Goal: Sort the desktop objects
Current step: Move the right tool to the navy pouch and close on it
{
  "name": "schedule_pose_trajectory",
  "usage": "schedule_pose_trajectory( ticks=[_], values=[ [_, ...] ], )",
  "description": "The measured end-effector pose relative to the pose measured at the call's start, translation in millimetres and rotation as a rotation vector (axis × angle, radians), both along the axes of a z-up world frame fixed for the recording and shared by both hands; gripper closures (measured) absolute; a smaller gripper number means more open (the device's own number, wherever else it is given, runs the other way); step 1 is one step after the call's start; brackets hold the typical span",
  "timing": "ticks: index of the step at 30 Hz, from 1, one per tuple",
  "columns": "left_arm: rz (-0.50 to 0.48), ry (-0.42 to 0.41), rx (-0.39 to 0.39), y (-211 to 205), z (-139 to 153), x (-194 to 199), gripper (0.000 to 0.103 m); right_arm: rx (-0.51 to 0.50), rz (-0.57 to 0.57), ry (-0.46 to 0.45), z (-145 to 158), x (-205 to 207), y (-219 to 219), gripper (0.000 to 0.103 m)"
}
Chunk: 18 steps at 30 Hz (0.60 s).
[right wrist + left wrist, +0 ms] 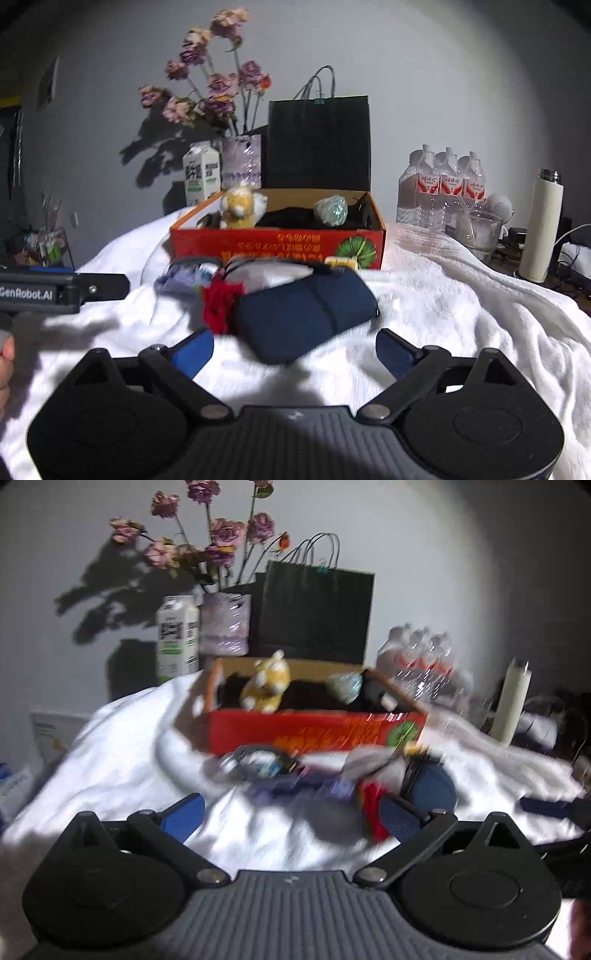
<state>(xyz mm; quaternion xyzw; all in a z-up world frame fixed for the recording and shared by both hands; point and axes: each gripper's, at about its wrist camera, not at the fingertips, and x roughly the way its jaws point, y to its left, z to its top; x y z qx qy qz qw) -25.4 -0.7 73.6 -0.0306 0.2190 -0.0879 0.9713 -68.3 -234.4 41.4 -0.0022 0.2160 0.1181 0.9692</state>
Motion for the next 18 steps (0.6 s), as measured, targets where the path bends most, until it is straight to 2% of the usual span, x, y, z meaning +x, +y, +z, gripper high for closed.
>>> schedule_pose_trajectory(
  ticks=[3,7,10,11,12,14,16,17,18],
  values=[
    [-0.113,-0.041,0.032,-14.5,7.5,27.6,0.0,0.017,-0.009,0.01,1.9,24.6,0.9,0.016],
    [-0.283,-0.011,0.097,-44.6,2.7,68.5,0.001,0.022,-0.019,0.037,-2.3,48.5,3.4,0.017],
    [-0.374,0.026,0.169,-68.5,-10.3,93.0,0.011,0.031,-0.037,0.097,-11.9,62.6,3.6,0.017],
    [-0.393,0.033,0.196,-75.4,-15.2,98.4,0.017,0.054,-0.037,0.115,-14.5,66.3,2.0,0.017],
    [-0.402,0.045,0.216,-80.4,-19.4,103.7,0.028,0.088,-0.031,0.127,-16.4,68.7,-1.2,0.017],
    [-0.385,0.077,0.219,-82.2,-25.1,113.4,0.044,0.152,-0.024,0.151,-18.5,76.5,-7.6,0.015],
    [-0.367,0.119,0.173,-75.3,-23.9,118.6,0.044,0.202,-0.02,0.175,-20.2,85.7,-12.6,0.014],
    [-0.357,0.131,0.147,-70.7,-23.0,118.3,0.061,0.222,-0.017,0.184,-21.2,89.7,-14.0,0.013],
    [-0.351,0.131,0.13,-66.5,-21.3,116.9,0.072,0.239,-0.017,0.192,-22.3,93.5,-14.4,0.01]
  ],
)
